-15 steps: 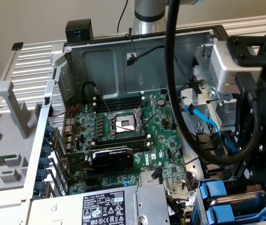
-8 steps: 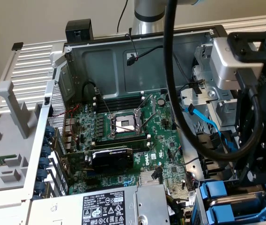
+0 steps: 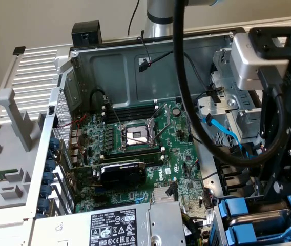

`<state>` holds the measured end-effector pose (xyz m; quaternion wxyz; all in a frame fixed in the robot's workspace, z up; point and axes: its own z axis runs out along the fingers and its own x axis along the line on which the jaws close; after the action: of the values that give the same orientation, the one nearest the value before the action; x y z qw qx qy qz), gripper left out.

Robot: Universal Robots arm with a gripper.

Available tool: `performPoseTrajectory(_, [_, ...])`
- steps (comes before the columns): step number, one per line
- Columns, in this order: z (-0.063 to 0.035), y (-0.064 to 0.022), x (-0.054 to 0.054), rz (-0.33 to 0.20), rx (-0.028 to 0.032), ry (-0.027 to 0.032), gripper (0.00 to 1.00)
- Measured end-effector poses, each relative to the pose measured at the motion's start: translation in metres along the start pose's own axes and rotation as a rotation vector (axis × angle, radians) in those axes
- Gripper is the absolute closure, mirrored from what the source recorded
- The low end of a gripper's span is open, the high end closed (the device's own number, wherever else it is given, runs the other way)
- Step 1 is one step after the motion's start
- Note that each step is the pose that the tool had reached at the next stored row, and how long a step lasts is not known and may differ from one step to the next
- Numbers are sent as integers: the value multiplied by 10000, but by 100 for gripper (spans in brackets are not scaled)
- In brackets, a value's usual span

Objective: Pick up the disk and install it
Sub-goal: 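Insert the first disk wire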

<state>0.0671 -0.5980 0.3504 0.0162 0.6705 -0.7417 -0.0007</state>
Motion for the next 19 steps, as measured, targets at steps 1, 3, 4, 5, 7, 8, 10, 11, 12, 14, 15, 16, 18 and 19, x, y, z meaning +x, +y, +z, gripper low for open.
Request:
performPoseTrajectory(1, [-34,1,0,5,12,-2,69])
performPoseTrajectory(3, [-92,6,-1,12,35,-3,69])
performPoseTrajectory(4, [-120,8,-2,13,52,-3,69])
performPoseTrajectory(5, [-148,10,-3,12,71,-7,69])
performPoseTrajectory(7, [-202,13,-3,13,104,-10,69])
performPoseTrajectory(8, [-231,14,-3,14,122,-12,69])
performPoseTrajectory(10, [-287,18,-2,17,155,-15,69])
performPoseTrajectory(11, [-317,19,-1,18,170,-16,69])
performPoseTrajectory(12, [-350,20,-1,19,184,-19,69])
performPoseTrajectory(14, [-403,24,-3,23,207,-21,69])
performPoseTrajectory(15, [-434,26,-5,25,219,-20,69])
performPoseTrajectory(16, [-464,29,-8,26,230,-22,69])
performPoseTrajectory(18, [-525,38,-14,29,247,-22,69])
performPoseTrajectory(19, [-541,49,-13,34,247,-18,69])
